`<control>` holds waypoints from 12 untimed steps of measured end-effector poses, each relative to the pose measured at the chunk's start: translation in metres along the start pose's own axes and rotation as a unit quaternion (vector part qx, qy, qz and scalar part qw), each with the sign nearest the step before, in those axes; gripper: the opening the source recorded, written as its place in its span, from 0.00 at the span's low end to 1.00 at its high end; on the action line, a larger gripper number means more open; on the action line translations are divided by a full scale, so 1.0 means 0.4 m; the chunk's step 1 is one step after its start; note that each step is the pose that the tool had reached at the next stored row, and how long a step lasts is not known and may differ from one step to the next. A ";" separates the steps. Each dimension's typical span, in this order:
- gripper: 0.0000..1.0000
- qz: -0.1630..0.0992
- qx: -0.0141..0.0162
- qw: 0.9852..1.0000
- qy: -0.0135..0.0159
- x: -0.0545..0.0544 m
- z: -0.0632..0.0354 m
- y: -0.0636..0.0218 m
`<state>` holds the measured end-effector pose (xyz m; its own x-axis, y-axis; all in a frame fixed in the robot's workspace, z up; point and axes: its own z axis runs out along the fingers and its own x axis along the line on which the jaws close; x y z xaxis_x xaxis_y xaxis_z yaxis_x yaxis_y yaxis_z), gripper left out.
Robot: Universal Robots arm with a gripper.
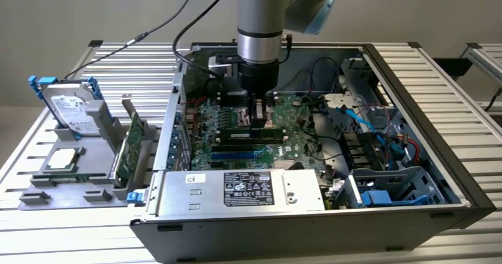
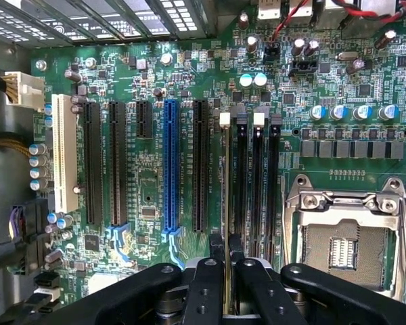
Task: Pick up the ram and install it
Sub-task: 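Insert the ram into the slot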
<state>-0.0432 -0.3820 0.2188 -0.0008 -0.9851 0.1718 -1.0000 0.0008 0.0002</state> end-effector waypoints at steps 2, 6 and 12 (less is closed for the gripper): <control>0.14 0.000 0.000 1.000 0.001 -0.002 0.000 0.000; 0.14 0.000 0.000 1.000 0.002 -0.005 -0.001 0.000; 0.14 0.000 0.000 1.000 0.002 -0.003 -0.013 0.000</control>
<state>-0.0433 -0.3798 0.2237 -0.0008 -0.9845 0.1755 -1.0000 0.0009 0.0005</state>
